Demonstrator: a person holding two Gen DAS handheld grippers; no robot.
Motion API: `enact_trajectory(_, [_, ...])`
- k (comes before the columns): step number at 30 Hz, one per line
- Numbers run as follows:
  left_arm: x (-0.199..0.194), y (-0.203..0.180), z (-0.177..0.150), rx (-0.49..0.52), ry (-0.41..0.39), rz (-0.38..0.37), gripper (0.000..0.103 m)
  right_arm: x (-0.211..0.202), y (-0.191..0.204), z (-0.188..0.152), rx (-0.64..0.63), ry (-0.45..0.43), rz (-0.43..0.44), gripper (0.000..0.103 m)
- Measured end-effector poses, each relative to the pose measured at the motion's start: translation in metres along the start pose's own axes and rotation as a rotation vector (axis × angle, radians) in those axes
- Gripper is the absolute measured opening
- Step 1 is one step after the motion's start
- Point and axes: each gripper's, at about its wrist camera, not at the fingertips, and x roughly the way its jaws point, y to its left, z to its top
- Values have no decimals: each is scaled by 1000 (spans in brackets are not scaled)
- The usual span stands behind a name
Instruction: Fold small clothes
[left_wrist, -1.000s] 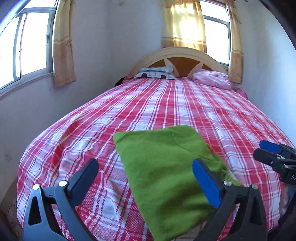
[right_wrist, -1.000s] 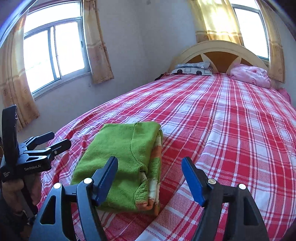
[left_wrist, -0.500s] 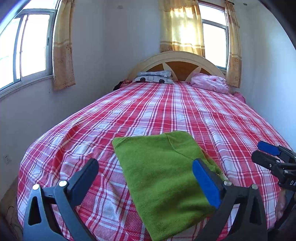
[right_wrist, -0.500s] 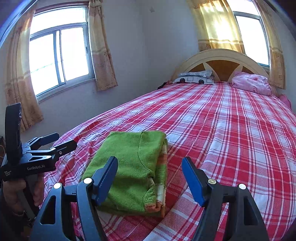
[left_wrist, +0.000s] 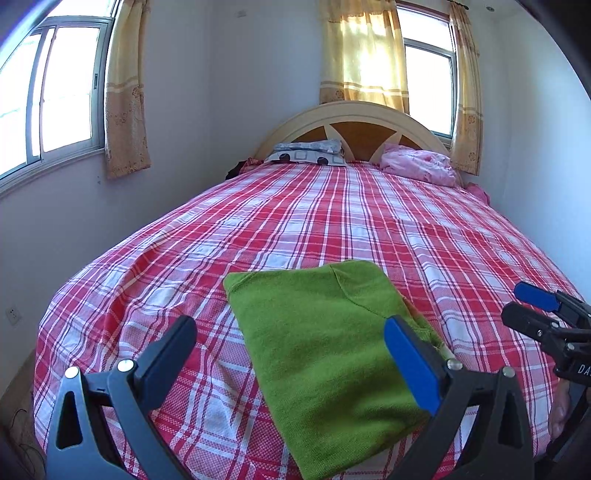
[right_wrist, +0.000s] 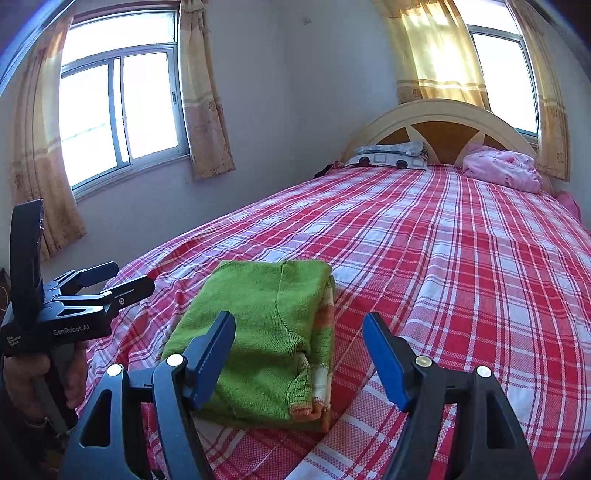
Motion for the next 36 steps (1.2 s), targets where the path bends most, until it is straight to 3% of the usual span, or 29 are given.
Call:
enact_trajectory(17, [0, -1, 0, -1, 1, -3, 103, -2, 2, 0, -15, -11, -10, 73])
enact_trajectory(36, [-6, -8, 6, 9, 1, -24, 103, -19, 7, 2, -58, -101, -57, 73])
